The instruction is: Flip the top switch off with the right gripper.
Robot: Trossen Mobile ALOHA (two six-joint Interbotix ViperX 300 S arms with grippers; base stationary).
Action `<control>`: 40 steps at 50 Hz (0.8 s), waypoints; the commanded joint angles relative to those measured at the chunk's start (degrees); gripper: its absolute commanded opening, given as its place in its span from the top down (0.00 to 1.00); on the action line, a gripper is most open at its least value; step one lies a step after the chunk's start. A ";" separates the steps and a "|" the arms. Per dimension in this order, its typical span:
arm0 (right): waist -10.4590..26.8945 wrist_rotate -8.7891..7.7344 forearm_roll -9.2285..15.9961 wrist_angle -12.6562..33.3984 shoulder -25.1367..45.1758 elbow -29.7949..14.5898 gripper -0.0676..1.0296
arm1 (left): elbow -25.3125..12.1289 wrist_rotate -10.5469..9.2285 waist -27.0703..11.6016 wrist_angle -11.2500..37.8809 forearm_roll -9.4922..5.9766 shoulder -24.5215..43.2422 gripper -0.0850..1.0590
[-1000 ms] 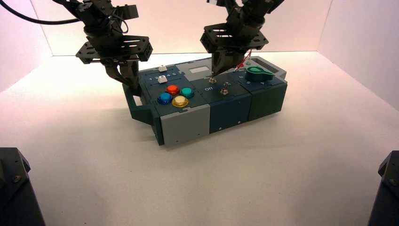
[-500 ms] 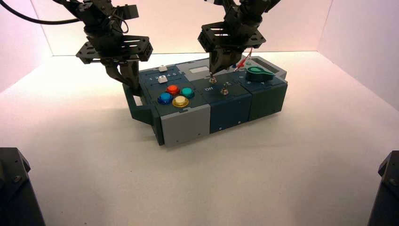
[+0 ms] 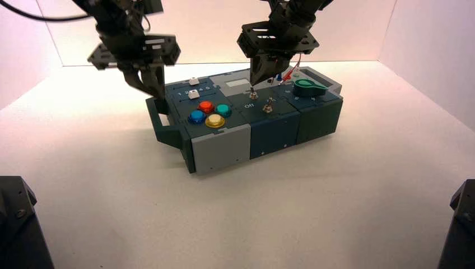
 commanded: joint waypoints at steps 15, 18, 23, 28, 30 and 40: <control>-0.35 0.09 -0.44 -0.62 -4.13 -0.97 0.96 | -2.37 0.62 -0.18 1.85 1.05 -8.61 0.95; -0.97 0.09 -0.44 -0.62 -5.10 -0.88 0.96 | -2.90 0.79 0.00 0.62 1.49 -9.05 0.95; -2.29 0.09 -0.44 -0.35 -6.33 -0.62 0.96 | -3.08 1.23 0.44 -1.23 1.76 -9.32 0.95; -4.75 0.00 -0.70 -0.09 -8.26 0.53 0.96 | -2.99 1.67 1.41 -4.22 1.76 -9.32 0.95; -5.63 0.00 -0.79 -0.09 -8.96 1.05 0.96 | -2.81 1.76 1.76 -5.19 1.76 -9.32 0.95; -11.87 0.00 -1.14 -0.79 -13.89 4.92 0.96 | -1.41 0.97 6.15 -11.60 1.32 -9.32 0.95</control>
